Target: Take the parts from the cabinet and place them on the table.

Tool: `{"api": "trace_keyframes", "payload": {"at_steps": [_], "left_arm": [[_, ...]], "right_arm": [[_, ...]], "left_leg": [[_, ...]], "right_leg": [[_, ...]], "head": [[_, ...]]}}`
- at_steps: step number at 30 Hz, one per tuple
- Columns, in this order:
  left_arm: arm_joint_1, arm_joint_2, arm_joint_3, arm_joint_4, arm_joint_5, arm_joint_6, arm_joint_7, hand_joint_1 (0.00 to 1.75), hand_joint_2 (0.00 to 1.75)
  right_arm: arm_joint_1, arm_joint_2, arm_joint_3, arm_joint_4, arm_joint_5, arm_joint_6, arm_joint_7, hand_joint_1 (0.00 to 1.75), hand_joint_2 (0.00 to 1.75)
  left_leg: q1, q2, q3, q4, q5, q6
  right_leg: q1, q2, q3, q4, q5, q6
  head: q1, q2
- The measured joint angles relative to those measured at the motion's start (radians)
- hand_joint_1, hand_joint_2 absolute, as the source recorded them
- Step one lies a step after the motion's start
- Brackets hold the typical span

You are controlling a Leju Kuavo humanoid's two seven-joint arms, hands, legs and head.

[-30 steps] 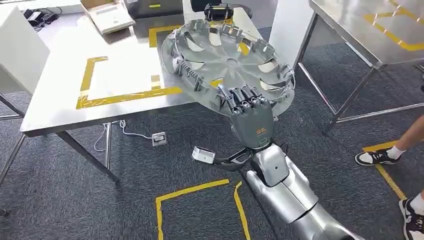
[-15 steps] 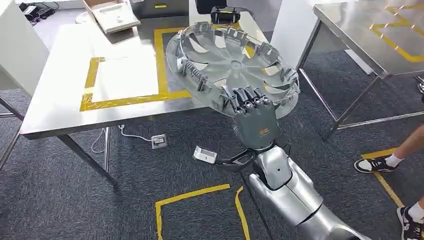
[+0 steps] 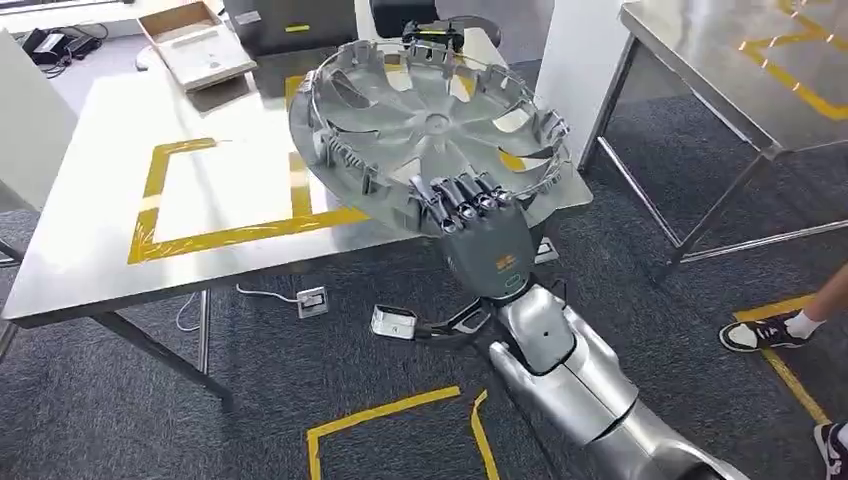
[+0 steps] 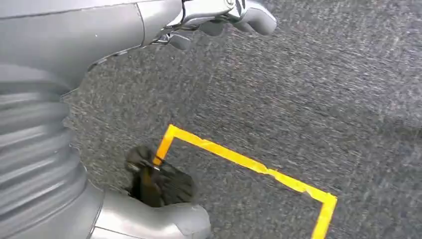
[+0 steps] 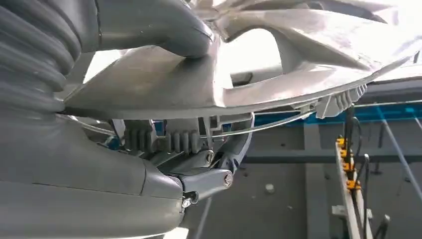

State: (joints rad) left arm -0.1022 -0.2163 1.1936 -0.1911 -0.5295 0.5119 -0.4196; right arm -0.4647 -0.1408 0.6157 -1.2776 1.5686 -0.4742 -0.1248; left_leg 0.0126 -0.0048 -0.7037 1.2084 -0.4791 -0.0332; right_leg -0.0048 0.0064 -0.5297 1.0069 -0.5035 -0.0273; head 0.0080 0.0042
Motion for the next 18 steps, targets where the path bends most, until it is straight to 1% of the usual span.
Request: {"api": "trace_keyframes", "payload": {"at_steps": [1,2,3,4,5,6,7,8,9,10,11,12,13,14,15,16,17,18], "left_arm": [[0.001,0.000,0.000,0.000,-0.002,0.000,0.001,0.00,1.75],[0.008,-0.001,0.000,0.001,-0.002,0.000,0.003,0.00,1.75],[0.008,-0.003,0.000,0.001,-0.002,0.000,0.005,0.00,1.75],[0.006,-0.003,0.000,0.001,-0.003,0.000,0.005,0.00,1.75],[0.007,-0.004,0.000,0.001,-0.003,0.000,0.002,0.00,1.75],[0.007,-0.005,0.000,0.001,-0.005,0.000,0.002,0.00,1.75],[0.006,-0.006,0.000,0.001,-0.006,0.000,0.002,0.00,1.75],[0.007,-0.006,0.000,0.000,-0.006,0.000,0.000,0.00,1.75],[0.006,-0.006,0.000,0.000,-0.007,-0.001,-0.001,0.00,1.75],[0.005,-0.007,0.000,0.000,-0.007,-0.002,-0.001,0.00,1.75],[0.006,-0.007,0.000,0.000,-0.007,-0.003,-0.002,0.00,1.75],[0.007,-0.007,0.000,0.000,-0.007,-0.003,-0.004,0.00,1.75],[0.008,-0.006,0.000,0.000,-0.007,-0.004,-0.004,0.00,1.75],[0.008,-0.006,0.000,0.000,-0.007,-0.006,-0.005,0.00,1.75],[0.007,-0.006,0.000,0.000,-0.007,-0.007,-0.007,0.00,1.75],[0.007,-0.006,0.000,0.000,-0.007,-0.009,-0.007,0.00,1.75],[0.010,-0.007,0.000,0.000,-0.009,-0.011,-0.008,0.00,1.75],[0.008,-0.006,0.000,0.000,-0.014,-0.014,-0.008,0.00,1.75]], "right_arm": [[0.000,0.000,0.000,0.000,-0.001,0.001,0.006,1.75,1.75],[0.002,0.000,0.000,0.000,-0.001,0.003,0.014,1.75,1.75],[0.002,0.000,0.002,-0.001,0.000,0.003,0.019,1.75,1.75],[0.002,-0.002,0.002,-0.003,0.002,0.004,0.029,1.75,1.75],[0.001,-0.005,0.005,-0.005,0.002,0.007,0.045,1.75,1.75],[0.001,-0.010,0.008,-0.006,0.000,0.008,0.063,1.75,1.75],[0.001,-0.015,0.011,-0.008,-0.002,0.009,0.074,1.75,1.75],[0.001,-0.019,0.016,-0.009,-0.002,0.012,0.078,1.75,1.75],[0.000,-0.024,0.023,-0.009,-0.004,0.014,0.079,1.75,1.75],[0.000,-0.026,0.028,-0.009,-0.003,0.014,0.078,1.75,1.75],[0.001,-0.026,0.034,-0.009,0.001,0.016,0.078,1.75,1.75],[0.000,-0.027,0.042,-0.009,0.002,0.020,0.079,1.75,1.75],[0.000,-0.027,0.047,-0.009,0.002,0.026,0.079,1.75,1.75],[0.000,-0.027,0.050,-0.009,0.001,0.031,0.076,1.75,1.75],[-0.001,-0.027,0.051,-0.008,0.000,0.034,0.071,1.75,1.75],[-0.001,-0.027,0.051,-0.007,0.000,0.034,0.068,1.75,1.75],[-0.001,-0.027,0.051,-0.005,0.000,0.034,0.068,1.75,1.75],[-0.002,-0.029,0.050,-0.002,0.000,0.032,0.065,1.75,1.75]], "left_leg": [[0.000,0.000,0.023,-0.094,0.071,0.003],[-0.001,0.000,0.029,-0.145,0.099,0.007],[-0.003,0.000,0.057,-0.171,0.072,0.012],[-0.003,0.001,0.055,-0.168,0.061,0.022],[-0.005,0.000,0.054,-0.173,0.054,0.030],[-0.005,-0.001,0.059,-0.173,0.048,0.038],[0.002,-0.003,0.075,-0.177,0.042,0.045],[0.003,-0.003,0.088,-0.180,0.034,0.052],[0.003,-0.004,0.095,-0.180,0.027,0.054],[0.003,-0.004,0.101,-0.180,0.020,0.055],[0.003,-0.004,0.109,-0.180,0.011,0.055],[0.003,-0.004,0.120,-0.180,0.000,0.054],[0.003,-0.005,0.134,-0.180,-0.011,0.053],[0.003,-0.007,0.150,-0.180,-0.022,0.051],[0.003,-0.009,0.169,-0.180,-0.035,0.050],[0.003,-0.009,0.185,-0.180,-0.047,0.048],[0.003,-0.010,0.184,-0.184,-0.058,0.044],[-0.001,-0.013,0.203,-0.176,-0.071,0.036]], "right_leg": [[0.000,-0.001,0.020,0.000,-0.015,0.003],[0.001,-0.001,0.018,0.000,-0.028,0.009],[0.007,0.005,0.022,0.005,-0.037,0.017],[0.007,0.005,0.020,0.000,-0.039,0.021],[0.007,0.006,0.033,0.003,-0.037,0.027],[0.007,0.006,0.034,0.004,-0.037,0.029],[0.007,0.005,0.030,0.019,-0.041,0.033],[0.005,0.003,0.015,0.062,-0.039,0.038],[0.004,0.000,-0.027,0.126,-0.050,0.044],[0.002,0.000,-0.079,0.199,-0.072,0.050],[0.001,-0.001,-0.131,0.265,-0.104,0.053],[0.000,-0.001,-0.177,0.311,-0.132,0.054],[0.000,-0.001,-0.199,0.313,-0.133,0.053],[-0.001,-0.002,-0.200,0.279,-0.111,0.050],[-0.001,-0.002,-0.187,0.211,-0.061,0.046],[0.000,-0.002,-0.168,0.130,0.005,0.041],[0.003,-0.005,-0.153,0.050,0.092,0.033],[0.011,-0.006,-0.158,0.021,0.111,0.030]], "head": [[0.000,0.000],[-0.001,0.000],[-0.006,0.000],[-0.004,0.000],[-0.002,0.000],[-0.002,0.000],[-0.001,0.000],[0.000,0.000],[0.004,0.000],[0.004,0.000],[0.004,0.000],[0.004,0.000],[0.004,0.000],[0.004,0.000],[0.004,0.000],[0.004,0.000],[0.005,0.000],[0.003,0.000]]}}
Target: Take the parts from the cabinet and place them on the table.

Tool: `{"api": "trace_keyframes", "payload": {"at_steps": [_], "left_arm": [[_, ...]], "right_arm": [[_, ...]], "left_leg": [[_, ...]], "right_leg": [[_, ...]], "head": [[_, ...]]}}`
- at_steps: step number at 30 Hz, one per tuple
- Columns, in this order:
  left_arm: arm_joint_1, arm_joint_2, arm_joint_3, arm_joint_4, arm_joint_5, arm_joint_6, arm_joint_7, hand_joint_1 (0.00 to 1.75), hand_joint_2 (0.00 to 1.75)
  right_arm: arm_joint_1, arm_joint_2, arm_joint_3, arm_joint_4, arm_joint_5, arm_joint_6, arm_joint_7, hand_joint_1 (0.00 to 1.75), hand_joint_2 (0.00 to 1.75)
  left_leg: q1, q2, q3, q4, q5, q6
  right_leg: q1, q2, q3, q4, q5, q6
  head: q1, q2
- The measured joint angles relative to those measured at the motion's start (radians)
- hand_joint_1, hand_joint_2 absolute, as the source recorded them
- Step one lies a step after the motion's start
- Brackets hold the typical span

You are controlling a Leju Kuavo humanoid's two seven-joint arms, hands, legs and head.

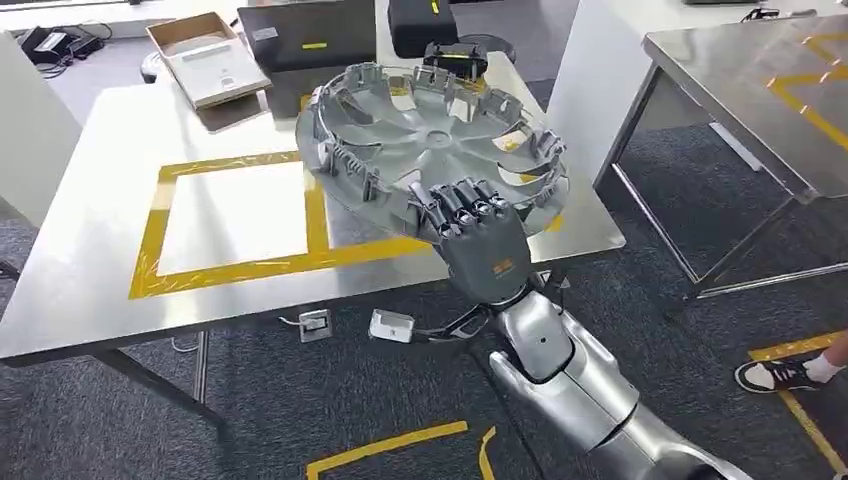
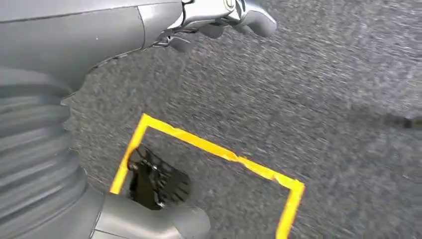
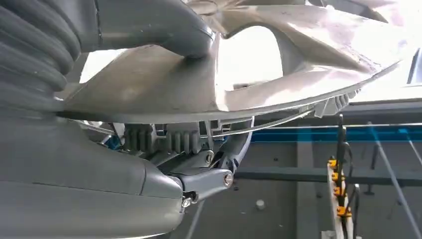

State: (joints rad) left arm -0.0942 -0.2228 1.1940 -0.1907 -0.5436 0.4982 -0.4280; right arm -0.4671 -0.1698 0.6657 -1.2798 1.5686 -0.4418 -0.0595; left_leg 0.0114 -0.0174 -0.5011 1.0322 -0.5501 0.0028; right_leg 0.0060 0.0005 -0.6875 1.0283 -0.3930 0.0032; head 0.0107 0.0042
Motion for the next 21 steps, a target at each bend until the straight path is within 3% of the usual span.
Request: {"api": "trace_keyframes", "payload": {"at_steps": [4,6,7,8,9,10,11,12,13,14,15,16,18,19,21], "left_arm": [[-0.003,0.000,-0.002,-0.001,-0.005,-0.002,-0.003,0.00,1.75],[-0.007,0.000,-0.003,0.000,-0.006,-0.003,0.000,0.00,1.75],[-0.009,0.000,-0.003,0.000,-0.006,-0.006,0.005,0.00,1.75],[-0.009,0.000,-0.003,0.000,-0.006,-0.008,0.006,0.00,1.75],[-0.009,0.000,-0.003,0.000,-0.007,-0.008,0.008,0.00,1.75],[-0.008,0.000,-0.003,0.000,-0.008,-0.008,0.010,0.00,1.75],[-0.008,0.000,-0.004,0.000,-0.010,-0.008,0.011,0.00,1.75],[-0.008,0.001,-0.004,0.000,-0.012,-0.009,0.011,0.00,1.75],[-0.008,0.001,-0.004,0.000,-0.015,-0.010,0.011,0.00,1.75],[-0.006,0.002,-0.004,0.000,-0.019,-0.010,0.010,0.00,1.75],[-0.002,0.002,-0.005,0.000,-0.023,-0.010,0.010,0.00,1.75],[-0.002,0.002,-0.006,0.000,-0.028,-0.010,0.010,0.00,1.75],[-0.002,0.002,-0.014,0.000,-0.032,-0.010,0.008,0.00,1.75],[-0.003,0.002,-0.014,0.000,-0.034,-0.010,0.005,0.00,1.75],[-0.007,0.004,-0.015,-0.001,-0.030,-0.024,0.005,0.00,1.75]], "right_arm": [[-0.010,-0.001,-0.011,0.005,-0.002,-0.001,-0.014,1.75,1.75],[-0.011,0.002,-0.020,0.011,-0.009,0.000,-0.046,1.75,1.75],[-0.011,0.008,-0.031,0.018,-0.012,0.000,-0.066,1.75,1.75],[-0.011,0.014,-0.041,0.022,-0.010,0.000,-0.083,1.75,1.75],[-0.011,0.019,-0.047,0.026,-0.008,0.000,-0.094,1.75,1.75],[-0.012,0.023,-0.055,0.032,-0.007,0.002,-0.101,1.75,1.75],[-0.012,0.027,-0.063,0.039,-0.007,0.004,-0.109,1.75,1.75],[-0.014,0.029,-0.070,0.045,-0.007,0.007,-0.117,1.75,1.75],[-0.018,0.033,-0.076,0.051,-0.007,0.012,-0.127,1.75,1.75],[-0.024,0.039,-0.081,0.060,-0.007,0.017,-0.132,1.75,1.75],[-0.036,0.040,-0.084,0.071,-0.010,0.017,-0.141,1.75,1.75],[-0.046,0.046,-0.085,0.087,-0.012,0.017,-0.151,1.75,1.75],[-0.066,0.050,-0.087,0.106,-0.026,0.010,-0.176,1.75,1.75],[-0.075,0.053,-0.091,0.126,-0.044,-0.001,-0.186,1.75,1.75],[-0.093,0.061,-0.095,0.154,-0.084,-0.011,-0.217,1.75,1.75]], "left_leg": [[-0.001,0.001,0.015,0.000,0.003,-0.026],[0.001,0.008,-0.047,0.108,0.013,-0.034],[0.001,0.009,-0.095,0.179,-0.005,-0.038],[0.002,0.009,-0.142,0.238,-0.045,-0.039],[0.001,0.009,-0.178,0.279,-0.083,-0.041],[0.001,0.009,-0.201,0.290,-0.100,-0.038],[0.001,0.009,-0.207,0.263,-0.086,-0.037],[0.001,0.009,-0.196,0.206,-0.042,-0.034],[0.001,0.010,-0.178,0.130,0.024,-0.031],[0.001,0.010,-0.161,0.048,0.110,-0.029],[-0.001,0.011,-0.170,-0.001,0.153,-0.028],[-0.005,0.012,-0.166,0.002,0.130,-0.019],[-0.005,0.010,-0.164,0.003,0.148,-0.012],[-0.003,0.008,-0.164,0.001,0.153,-0.018],[-0.003,0.002,-0.164,0.001,0.148,-0.012]], "right_leg": [[-0.003,0.005,0.026,-0.009,-0.011,-0.024],[-0.006,0.003,0.051,-0.016,-0.025,-0.039],[-0.006,0.004,0.058,-0.016,-0.034,-0.042],[-0.005,0.004,0.067,-0.016,-0.044,-0.043],[-0.005,0.006,0.077,-0.016,-0.053,-0.044],[-0.004,0.008,0.089,-0.015,-0.062,-0.043],[-0.003,0.009,0.106,-0.015,-0.074,-0.041],[-0.003,0.009,0.124,-0.015,-0.086,-0.039],[-0.003,0.009,0.140,-0.015,-0.096,-0.037],[-0.003,0.008,0.148,-0.015,-0.107,-0.034],[0.001,0.010,0.157,-0.003,-0.117,-0.030],[0.002,0.016,0.145,-0.006,-0.120,-0.026],[0.002,0.017,0.145,-0.006,-0.126,-0.018],[0.002,0.018,0.144,-0.003,-0.123,-0.024],[0.002,0.016,0.148,-0.008,-0.122,-0.026]], "head": [[0.001,0.000],[-0.004,0.000],[-0.003,0.000],[-0.003,0.000],[-0.003,0.000],[-0.003,0.000],[-0.003,0.000],[-0.003,0.000],[-0.003,0.000],[-0.003,0.000],[-0.004,0.000],[-0.006,0.000],[0.000,0.000],[-0.001,0.000],[0.001,0.000]]}}
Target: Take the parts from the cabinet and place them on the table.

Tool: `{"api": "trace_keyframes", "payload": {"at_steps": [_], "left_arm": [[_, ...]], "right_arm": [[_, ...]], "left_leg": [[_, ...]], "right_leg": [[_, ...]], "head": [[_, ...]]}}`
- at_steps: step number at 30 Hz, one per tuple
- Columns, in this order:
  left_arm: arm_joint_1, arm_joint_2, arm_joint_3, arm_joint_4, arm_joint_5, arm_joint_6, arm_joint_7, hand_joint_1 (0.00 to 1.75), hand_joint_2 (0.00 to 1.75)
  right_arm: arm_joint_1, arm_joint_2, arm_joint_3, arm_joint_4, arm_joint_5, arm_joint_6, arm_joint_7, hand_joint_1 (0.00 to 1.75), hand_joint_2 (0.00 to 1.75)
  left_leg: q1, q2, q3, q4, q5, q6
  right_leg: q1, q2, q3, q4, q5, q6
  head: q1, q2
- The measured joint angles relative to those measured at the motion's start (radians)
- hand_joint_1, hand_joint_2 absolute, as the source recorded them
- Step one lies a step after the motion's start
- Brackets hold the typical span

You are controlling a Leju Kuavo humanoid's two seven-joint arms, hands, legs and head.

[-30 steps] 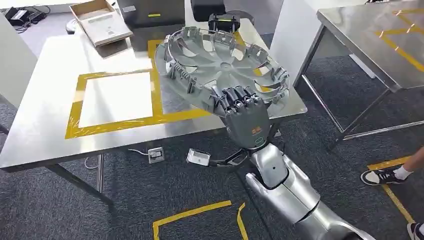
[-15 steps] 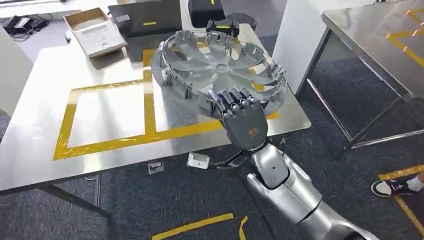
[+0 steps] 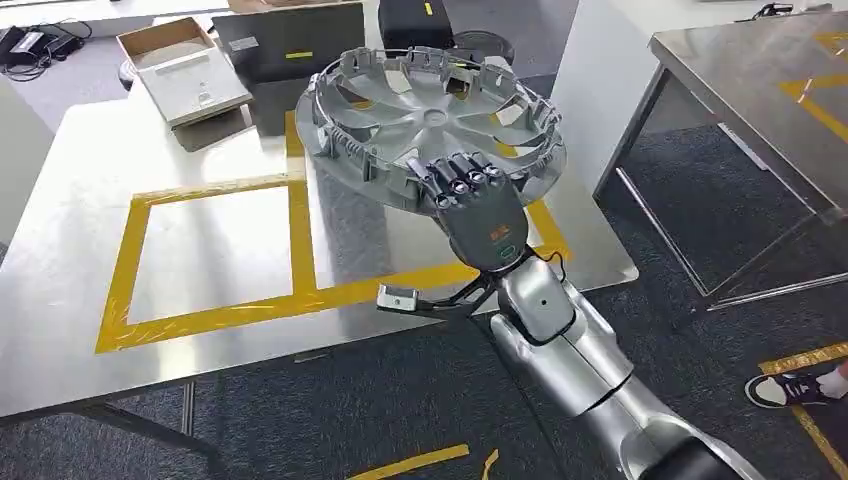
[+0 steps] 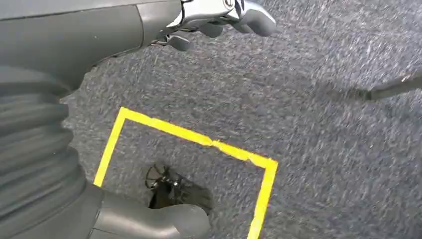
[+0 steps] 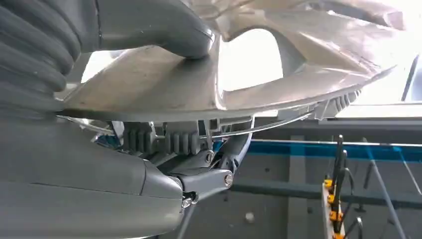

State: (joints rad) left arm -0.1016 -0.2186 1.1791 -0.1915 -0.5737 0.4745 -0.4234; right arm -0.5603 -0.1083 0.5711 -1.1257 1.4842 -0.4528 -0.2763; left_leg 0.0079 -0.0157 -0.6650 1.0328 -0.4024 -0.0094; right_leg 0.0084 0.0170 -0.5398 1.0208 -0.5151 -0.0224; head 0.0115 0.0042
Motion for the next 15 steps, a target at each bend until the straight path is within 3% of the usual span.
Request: {"api": "trace_keyframes", "payload": {"at_steps": [2,6,9,15], "left_arm": [[-0.004,0.001,0.000,0.000,0.012,-0.040,0.005,0.00,1.75],[-0.009,0.001,-0.014,0.000,-0.021,-0.050,0.004,0.00,1.75],[-0.012,0.005,-0.029,0.000,-0.035,-0.053,0.003,0.00,1.75],[-0.012,0.006,-0.049,0.000,-0.048,-0.059,0.011,0.00,1.75]], "right_arm": [[-0.020,0.019,-0.005,0.036,-0.091,-0.006,-0.070,1.75,1.75],[-0.061,0.068,-0.010,0.112,-0.146,-0.034,-0.095,1.75,1.75],[-0.089,0.099,-0.014,0.162,-0.161,-0.048,-0.108,1.75,1.75],[-0.141,0.154,-0.018,0.264,-0.209,-0.075,-0.151,1.75,1.75]], "left_leg": [[0.000,-0.002,0.000,-0.001,-0.004,0.004],[-0.001,-0.003,0.001,-0.001,-0.007,0.009],[-0.002,-0.002,0.002,-0.001,-0.006,0.009],[0.000,-0.001,0.007,-0.001,-0.005,0.009]], "right_leg": [[0.000,-0.001,0.005,-0.008,-0.001,0.000],[0.000,-0.003,0.012,-0.020,-0.007,0.000],[0.000,-0.004,0.011,-0.021,-0.007,0.013],[0.000,-0.003,0.014,-0.019,-0.005,0.015]], "head": [[0.000,0.000],[0.000,0.000],[0.000,0.000],[0.000,0.000]]}}
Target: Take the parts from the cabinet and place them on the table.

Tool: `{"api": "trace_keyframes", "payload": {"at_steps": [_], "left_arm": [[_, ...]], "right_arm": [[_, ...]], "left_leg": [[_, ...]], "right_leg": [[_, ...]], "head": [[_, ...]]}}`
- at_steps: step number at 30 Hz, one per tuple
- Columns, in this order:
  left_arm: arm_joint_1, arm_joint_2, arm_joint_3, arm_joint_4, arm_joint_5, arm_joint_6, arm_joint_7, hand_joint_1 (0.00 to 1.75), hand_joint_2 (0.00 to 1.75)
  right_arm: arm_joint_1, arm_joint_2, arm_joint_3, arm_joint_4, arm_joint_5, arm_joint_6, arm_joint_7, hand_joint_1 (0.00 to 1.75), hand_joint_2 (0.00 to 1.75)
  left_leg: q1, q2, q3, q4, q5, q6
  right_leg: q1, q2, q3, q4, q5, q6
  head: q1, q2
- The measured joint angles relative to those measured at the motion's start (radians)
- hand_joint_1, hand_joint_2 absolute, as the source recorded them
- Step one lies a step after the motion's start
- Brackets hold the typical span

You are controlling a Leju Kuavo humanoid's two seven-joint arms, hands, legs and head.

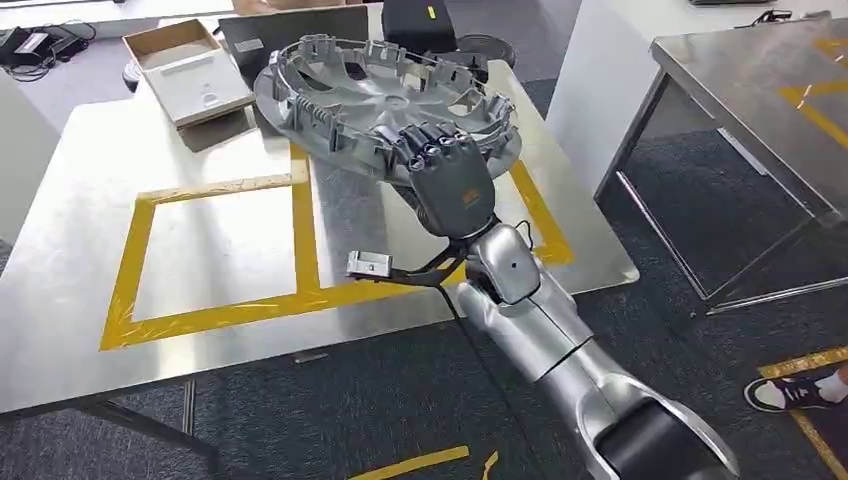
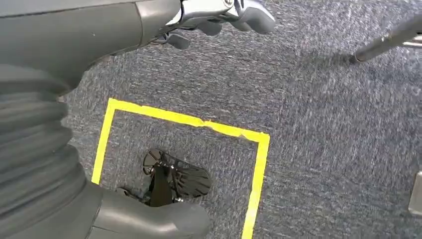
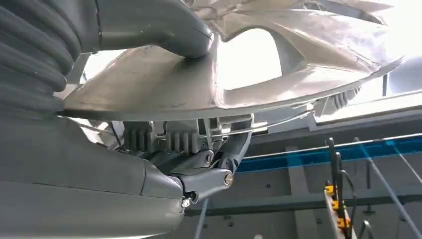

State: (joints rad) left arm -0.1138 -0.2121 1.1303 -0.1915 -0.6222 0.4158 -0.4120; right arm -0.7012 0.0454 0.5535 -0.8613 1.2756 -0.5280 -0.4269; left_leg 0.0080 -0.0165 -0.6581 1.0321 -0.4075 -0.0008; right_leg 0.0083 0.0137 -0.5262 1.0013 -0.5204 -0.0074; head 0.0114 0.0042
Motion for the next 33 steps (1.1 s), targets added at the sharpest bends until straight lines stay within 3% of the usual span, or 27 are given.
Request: {"api": "trace_keyframes", "payload": {"at_steps": [4,8,12,18,24,25,30,31,33], "left_arm": [[0.000,0.000,-0.009,0.000,-0.006,-0.001,0.004,0.00,1.75],[0.002,0.000,-0.017,0.000,-0.014,-0.009,0.003,0.00,1.75],[0.002,-0.002,-0.024,0.001,-0.010,-0.034,0.002,0.00,1.75],[0.004,-0.002,-0.024,0.001,0.006,-0.048,-0.010,0.00,1.75],[0.008,-0.002,-0.024,0.002,0.008,-0.053,-0.008,0.00,1.75],[0.008,-0.002,-0.024,0.002,0.008,-0.053,-0.005,0.00,1.75],[0.006,-0.002,-0.024,0.002,0.007,-0.045,-0.002,0.00,1.75],[0.006,-0.002,-0.024,0.002,0.001,-0.051,-0.006,0.00,0.00],[0.003,-0.002,-0.024,0.002,-0.004,-0.053,-0.008,0.00,0.00]], "right_arm": [[-0.010,0.038,-0.021,0.053,-0.069,-0.001,-0.027,1.75,1.75],[-0.035,0.061,-0.022,0.122,-0.025,-0.002,0.018,1.75,1.75],[-0.085,0.077,-0.021,0.210,0.056,-0.003,0.121,1.75,1.75],[-0.154,0.079,-0.042,0.322,0.077,0.010,0.209,1.75,1.75],[-0.177,0.061,-0.069,0.367,0.081,-0.003,0.226,1.75,1.75],[-0.179,0.058,-0.071,0.371,0.081,-0.009,0.227,0.00,0.00],[-0.198,0.045,-0.098,0.381,0.073,-0.046,0.217,0.00,0.00],[-0.204,0.042,-0.103,0.382,0.070,-0.048,0.206,0.00,0.00],[-0.214,0.039,-0.113,0.384,0.064,-0.055,0.189,0.00,0.00]], "left_leg": [[0.002,0.000,0.002,-0.001,0.001,-0.001],[0.002,0.000,0.002,-0.002,0.001,-0.002],[0.002,0.000,0.002,-0.002,0.002,-0.003],[0.002,0.000,0.002,-0.002,0.002,-0.003],[0.002,0.000,0.002,-0.002,0.002,-0.003],[0.002,0.000,0.002,-0.002,0.002,-0.003],[0.002,0.000,0.003,-0.002,0.002,-0.003],[0.002,0.000,0.003,-0.002,0.002,-0.003],[0.002,0.000,0.005,-0.003,0.001,-0.003]], "right_leg": [[0.000,0.000,0.002,0.001,0.000,0.000],[0.000,0.000,0.002,0.002,0.000,-0.001],[0.000,0.000,0.001,0.002,0.000,-0.001],[0.000,0.000,0.001,0.002,0.000,-0.001],[0.000,0.000,0.001,0.002,-0.001,-0.001],[0.000,0.000,0.001,0.002,0.000,-0.001],[0.000,0.000,0.001,0.002,-0.001,-0.001],[0.000,0.000,0.001,0.002,-0.001,-0.001],[0.000,0.000,0.001,0.002,-0.001,-0.001]], "head": [[0.000,0.000],[0.000,0.000],[0.000,0.000],[0.000,0.000],[0.000,0.000],[0.000,0.000],[0.000,0.000],[0.000,0.000],[0.000,0.000]]}}
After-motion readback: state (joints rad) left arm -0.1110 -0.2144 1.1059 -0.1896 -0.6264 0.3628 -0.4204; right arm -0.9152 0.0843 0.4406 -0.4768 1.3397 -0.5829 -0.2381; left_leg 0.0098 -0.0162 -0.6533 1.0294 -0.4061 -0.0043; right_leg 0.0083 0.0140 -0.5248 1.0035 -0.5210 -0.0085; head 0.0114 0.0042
